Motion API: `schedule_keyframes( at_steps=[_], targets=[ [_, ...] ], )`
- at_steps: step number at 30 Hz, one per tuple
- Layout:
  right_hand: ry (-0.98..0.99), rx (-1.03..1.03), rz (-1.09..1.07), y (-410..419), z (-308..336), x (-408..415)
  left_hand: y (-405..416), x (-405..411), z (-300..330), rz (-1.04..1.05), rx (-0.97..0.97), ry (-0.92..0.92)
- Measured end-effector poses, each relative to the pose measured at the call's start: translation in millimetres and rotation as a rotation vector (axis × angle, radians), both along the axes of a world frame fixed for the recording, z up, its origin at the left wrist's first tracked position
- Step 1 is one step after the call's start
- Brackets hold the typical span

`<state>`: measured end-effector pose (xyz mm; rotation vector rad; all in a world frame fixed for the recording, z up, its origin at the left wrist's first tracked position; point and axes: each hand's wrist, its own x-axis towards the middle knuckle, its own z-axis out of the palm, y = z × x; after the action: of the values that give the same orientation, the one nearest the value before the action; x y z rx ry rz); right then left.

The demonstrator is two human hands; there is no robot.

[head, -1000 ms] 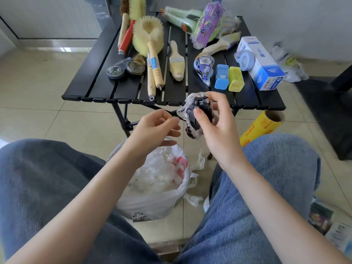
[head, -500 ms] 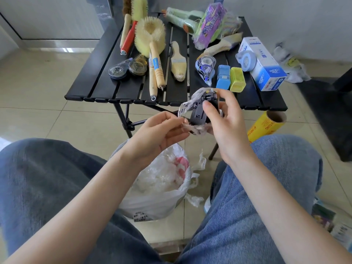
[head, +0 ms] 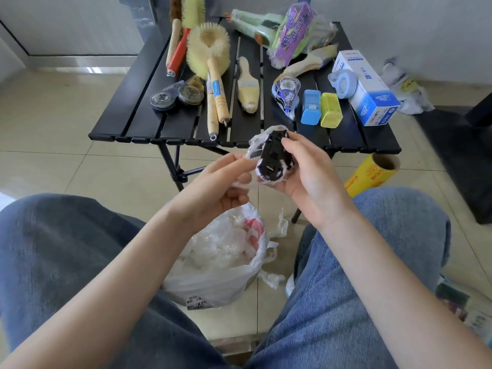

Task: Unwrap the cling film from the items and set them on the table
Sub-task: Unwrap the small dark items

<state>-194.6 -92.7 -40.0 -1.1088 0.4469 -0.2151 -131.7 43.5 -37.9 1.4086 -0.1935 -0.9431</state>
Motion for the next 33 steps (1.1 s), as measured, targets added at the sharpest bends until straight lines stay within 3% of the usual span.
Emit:
schedule_keyframes(
  at_steps=[6,9,13,19,24,27,31,33],
  targets=[
    [0.044,0.001,0.032,16.2,-10.4,5.1,-6.0,-7.1,-7.2,0.178,0.151,-0.436],
    [0.052,0.012,0.001,24.2,-13.6,3.5,-13.5,-10.5,-14.5,0.285,0.157,-0.448],
    [0.115,0.199,0.023,23.9,-9.4,3.1,-17.2,-9.8,-17.7,0.344,0.155,-0.411],
    [0.224,-0.014,0.108,26.9,-16.4,2.3,-11.4,-10.6,-17.2,0.353,0.146,-0.55],
    [0.209,-0.077,0.027,26.5,-17.2,0.6,-8.8,-7.4,-15.5,0.433,0.165,-0.588],
    [0.207,-0.086,0.02,26.5,-18.8,1.1,-8.9,-2.9,-11.6,0.471,0.131,-0.423],
    [0.169,-0.092,0.037,23.5,-14.3,-0.3,-9.4,7.1,-11.5,0.458,-0.104,0.185],
    [0.166,-0.084,0.048,22.2,-11.5,-1.6,-7.0,7.8,-11.1,0.393,-0.222,0.357]
  ],
)
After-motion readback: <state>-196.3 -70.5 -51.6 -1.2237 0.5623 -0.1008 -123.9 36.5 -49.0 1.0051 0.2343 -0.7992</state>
